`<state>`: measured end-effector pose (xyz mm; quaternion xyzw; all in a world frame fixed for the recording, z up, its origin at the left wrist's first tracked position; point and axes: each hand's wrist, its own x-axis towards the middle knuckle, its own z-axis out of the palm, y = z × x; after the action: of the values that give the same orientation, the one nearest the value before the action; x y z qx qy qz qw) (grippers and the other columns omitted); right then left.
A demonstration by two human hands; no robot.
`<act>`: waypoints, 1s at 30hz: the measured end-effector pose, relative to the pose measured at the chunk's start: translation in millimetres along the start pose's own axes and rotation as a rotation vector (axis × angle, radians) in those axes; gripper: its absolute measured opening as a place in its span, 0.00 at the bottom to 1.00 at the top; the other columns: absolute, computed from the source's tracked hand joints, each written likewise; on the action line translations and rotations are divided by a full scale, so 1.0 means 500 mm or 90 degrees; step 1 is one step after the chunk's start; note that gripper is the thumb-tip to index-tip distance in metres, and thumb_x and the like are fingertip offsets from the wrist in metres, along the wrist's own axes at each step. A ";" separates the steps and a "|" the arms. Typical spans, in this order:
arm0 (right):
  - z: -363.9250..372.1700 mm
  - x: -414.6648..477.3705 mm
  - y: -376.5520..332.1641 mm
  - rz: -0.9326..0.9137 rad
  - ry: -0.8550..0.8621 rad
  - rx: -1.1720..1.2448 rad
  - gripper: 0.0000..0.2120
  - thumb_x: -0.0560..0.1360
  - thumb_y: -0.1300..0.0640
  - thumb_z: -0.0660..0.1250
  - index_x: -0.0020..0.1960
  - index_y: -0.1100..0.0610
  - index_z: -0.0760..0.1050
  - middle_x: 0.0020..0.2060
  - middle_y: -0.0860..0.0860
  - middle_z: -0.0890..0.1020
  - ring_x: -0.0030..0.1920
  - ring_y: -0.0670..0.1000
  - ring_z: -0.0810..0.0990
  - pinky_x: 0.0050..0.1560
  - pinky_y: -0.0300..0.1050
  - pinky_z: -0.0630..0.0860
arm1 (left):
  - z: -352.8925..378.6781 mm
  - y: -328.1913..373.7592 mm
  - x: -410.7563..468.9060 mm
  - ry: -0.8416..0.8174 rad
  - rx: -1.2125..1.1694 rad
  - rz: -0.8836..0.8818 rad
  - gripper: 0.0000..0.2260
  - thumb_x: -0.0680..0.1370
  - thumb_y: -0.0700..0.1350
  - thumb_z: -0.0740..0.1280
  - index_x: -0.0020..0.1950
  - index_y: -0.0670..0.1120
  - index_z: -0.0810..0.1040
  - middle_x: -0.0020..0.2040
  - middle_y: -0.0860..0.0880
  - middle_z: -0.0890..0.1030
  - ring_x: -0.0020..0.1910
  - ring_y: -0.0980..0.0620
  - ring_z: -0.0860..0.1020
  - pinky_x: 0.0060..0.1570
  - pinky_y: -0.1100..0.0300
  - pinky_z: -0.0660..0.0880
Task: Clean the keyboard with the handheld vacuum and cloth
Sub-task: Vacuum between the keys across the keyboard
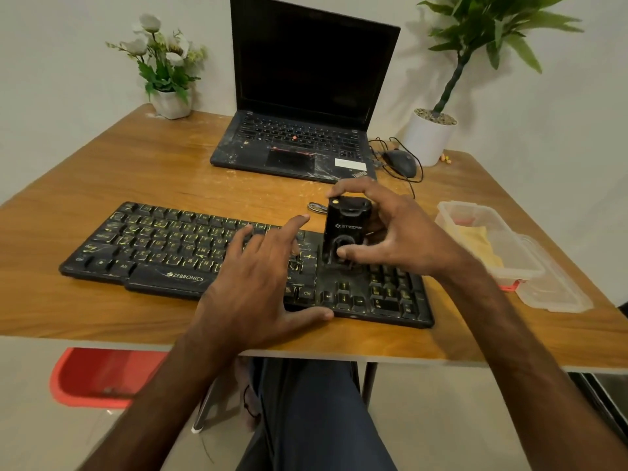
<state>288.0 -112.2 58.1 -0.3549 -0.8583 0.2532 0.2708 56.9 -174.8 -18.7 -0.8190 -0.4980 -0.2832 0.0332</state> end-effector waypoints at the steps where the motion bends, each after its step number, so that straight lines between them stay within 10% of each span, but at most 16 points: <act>1: 0.002 0.004 0.002 -0.002 0.013 -0.033 0.32 0.70 0.58 0.78 0.70 0.48 0.68 0.61 0.46 0.78 0.56 0.45 0.81 0.52 0.45 0.82 | 0.000 -0.001 0.000 0.000 -0.001 0.003 0.52 0.68 0.79 0.59 0.80 0.46 0.51 0.58 0.49 0.78 0.58 0.48 0.77 0.73 0.43 0.59; 19: 0.014 -0.010 -0.010 0.013 -0.041 0.071 0.32 0.70 0.60 0.78 0.69 0.48 0.68 0.57 0.49 0.80 0.54 0.50 0.83 0.49 0.51 0.83 | 0.003 -0.002 0.001 0.007 0.014 0.005 0.53 0.68 0.78 0.60 0.80 0.45 0.52 0.58 0.49 0.78 0.57 0.48 0.78 0.72 0.41 0.63; 24: 0.008 -0.001 0.010 0.020 0.104 -0.160 0.33 0.71 0.57 0.76 0.71 0.44 0.65 0.58 0.50 0.80 0.53 0.46 0.82 0.49 0.48 0.83 | 0.002 -0.004 0.000 -0.001 0.002 0.009 0.52 0.68 0.79 0.58 0.80 0.45 0.50 0.60 0.48 0.78 0.58 0.48 0.78 0.73 0.41 0.62; 30: -0.022 -0.063 -0.003 0.061 -0.020 0.067 0.33 0.69 0.60 0.78 0.69 0.46 0.68 0.57 0.49 0.80 0.53 0.50 0.84 0.45 0.49 0.84 | 0.003 -0.005 0.001 0.001 0.000 0.002 0.53 0.68 0.79 0.58 0.80 0.46 0.50 0.58 0.49 0.77 0.57 0.49 0.78 0.73 0.41 0.62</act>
<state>313.2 -134.3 57.8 -0.3769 -0.8299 0.3161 0.2632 55.6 -172.6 -20.4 -0.8195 -0.4967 -0.2838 0.0341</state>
